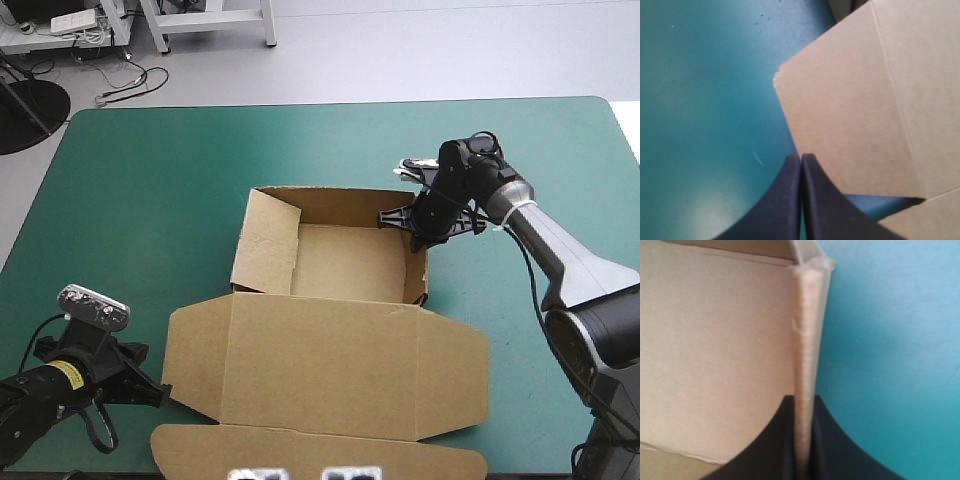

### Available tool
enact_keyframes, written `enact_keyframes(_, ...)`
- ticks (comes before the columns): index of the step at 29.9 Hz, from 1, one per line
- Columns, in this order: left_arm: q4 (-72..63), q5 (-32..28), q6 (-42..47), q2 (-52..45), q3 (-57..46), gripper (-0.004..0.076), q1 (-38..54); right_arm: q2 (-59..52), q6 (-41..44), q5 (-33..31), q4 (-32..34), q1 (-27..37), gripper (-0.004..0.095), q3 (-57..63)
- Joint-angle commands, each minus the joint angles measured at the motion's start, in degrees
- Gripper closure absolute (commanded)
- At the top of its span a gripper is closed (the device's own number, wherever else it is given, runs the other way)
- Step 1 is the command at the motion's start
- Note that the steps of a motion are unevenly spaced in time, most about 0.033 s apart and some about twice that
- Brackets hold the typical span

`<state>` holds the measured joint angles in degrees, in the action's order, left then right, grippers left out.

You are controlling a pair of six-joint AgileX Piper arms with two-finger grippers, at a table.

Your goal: Fold the box

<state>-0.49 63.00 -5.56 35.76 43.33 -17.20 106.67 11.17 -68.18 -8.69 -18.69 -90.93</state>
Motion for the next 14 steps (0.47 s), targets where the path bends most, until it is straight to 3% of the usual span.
enact_keyframes(1,1.34,-2.86,0.45,0.02,1.42,0.0734,-0.32,-5.21,-1.00,0.14,3.23,4.49,0.0928,-3.14)
enact_keyframes(6,1.91,-2.86,0.45,0.02,1.42,0.0734,-0.32,-9.02,-2.77,-1.99,7.41,13.29,0.0928,-4.64)
enact_keyframes(14,3.18,-4.37,0.45,0.02,1.42,0.0734,-0.32,-12.63,-8.87,-3.55,10.11,33.25,0.0928,-4.79)
